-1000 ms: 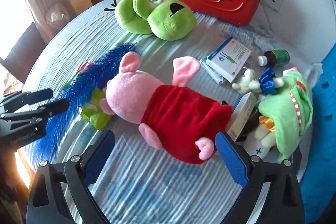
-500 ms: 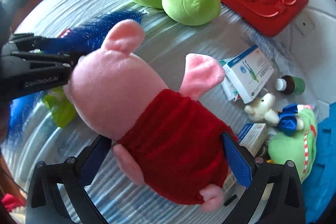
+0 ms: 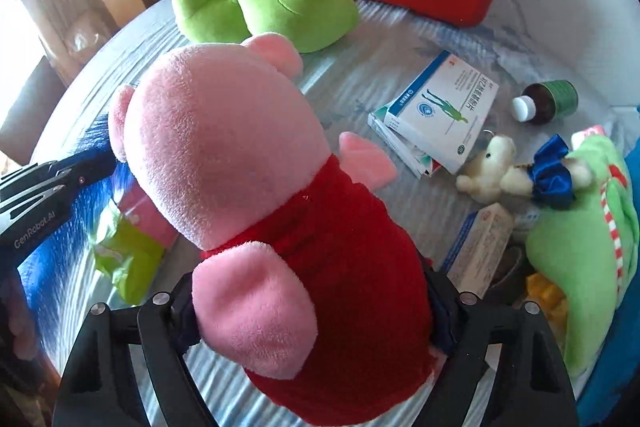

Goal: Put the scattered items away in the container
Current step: 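Lift the brush by its handle with left tool while right tool lifts the plush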

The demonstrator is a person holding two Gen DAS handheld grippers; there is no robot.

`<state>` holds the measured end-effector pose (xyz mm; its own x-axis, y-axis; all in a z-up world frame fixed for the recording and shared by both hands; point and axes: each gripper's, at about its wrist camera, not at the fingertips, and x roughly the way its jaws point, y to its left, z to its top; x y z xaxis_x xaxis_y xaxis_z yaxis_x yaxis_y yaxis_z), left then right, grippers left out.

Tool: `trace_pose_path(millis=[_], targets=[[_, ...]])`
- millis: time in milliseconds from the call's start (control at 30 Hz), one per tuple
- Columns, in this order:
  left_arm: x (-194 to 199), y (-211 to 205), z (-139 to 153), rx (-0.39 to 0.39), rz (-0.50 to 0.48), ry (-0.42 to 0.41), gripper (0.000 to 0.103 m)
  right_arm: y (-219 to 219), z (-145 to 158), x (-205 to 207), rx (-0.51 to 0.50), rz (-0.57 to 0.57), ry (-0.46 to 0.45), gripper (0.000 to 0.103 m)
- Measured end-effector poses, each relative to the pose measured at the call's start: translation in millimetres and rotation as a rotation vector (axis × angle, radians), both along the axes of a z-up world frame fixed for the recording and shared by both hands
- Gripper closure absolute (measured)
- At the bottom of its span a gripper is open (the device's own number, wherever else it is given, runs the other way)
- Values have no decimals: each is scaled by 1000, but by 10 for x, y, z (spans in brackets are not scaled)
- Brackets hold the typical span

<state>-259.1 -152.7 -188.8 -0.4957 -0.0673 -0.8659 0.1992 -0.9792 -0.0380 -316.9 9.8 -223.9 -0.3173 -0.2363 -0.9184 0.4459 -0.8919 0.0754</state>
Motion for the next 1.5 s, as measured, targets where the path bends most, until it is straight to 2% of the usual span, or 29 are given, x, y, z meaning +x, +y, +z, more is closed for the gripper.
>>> trace_pose_path(millis=[67, 100, 200, 333, 500, 567, 600, 633, 667, 700, 733, 900, 1100, 1133, 1167, 1200, 1233, 1367, 1500], targets=[[99, 20, 115, -4, -6, 22, 95, 53, 106, 94, -27, -10, 9, 18], [169, 54, 182, -5, -7, 35, 101, 67, 164, 141, -38, -12, 14, 18], [315, 92, 356, 0, -9, 61, 102, 113, 328, 288, -54, -15, 38, 18], [427, 46, 417, 9, 15, 38, 102, 196, 424, 410, -67, -20, 38, 18], [363, -39, 301, 17, 29, -37, 100, 319, 462, 546, -85, -36, 37, 18], [268, -8, 264, -2, 3, -52, 92, 345, 458, 508, -95, -53, 34, 18], [204, 7, 251, -21, -13, -59, 80, 347, 459, 487, -102, -65, 34, 18], [136, 18, 243, -37, -29, -59, 64, 344, 459, 457, -108, -76, 34, 18], [59, 23, 239, -47, -49, -52, 55, 333, 460, 417, -112, -87, 36, 18], [-33, 20, 234, -53, -72, -45, 42, 318, 459, 371, -116, -99, 38, 18], [-133, 10, 222, -60, -90, -41, 40, 301, 453, 322, -118, -112, 38, 18], [-709, -114, -56, -78, -172, -91, 39, 167, 314, 35, -114, -185, 16, 17], [-1097, -150, -621, -19, -266, -224, 40, -36, 66, -213, -94, -255, -40, 17], [-1117, -139, -704, -8, -276, -240, 47, -78, 32, -243, -88, -258, -46, 17], [-1122, -137, -760, 0, -277, -238, 50, -115, 3, -268, -82, -260, -52, 17], [-1117, -139, -773, 4, -277, -197, 72, -145, -29, -292, -79, -265, -56, 17], [-1124, -141, -808, -1, -278, -195, 84, -169, -64, -313, -76, -271, -62, 17], [-1045, -234, -838, 47, -252, -170, 89, -223, -97, -301, -68, -292, -67, 17], [-784, -217, -721, 51, -238, -122, 89, -221, 105, -172, -75, -290, -23, 17]])
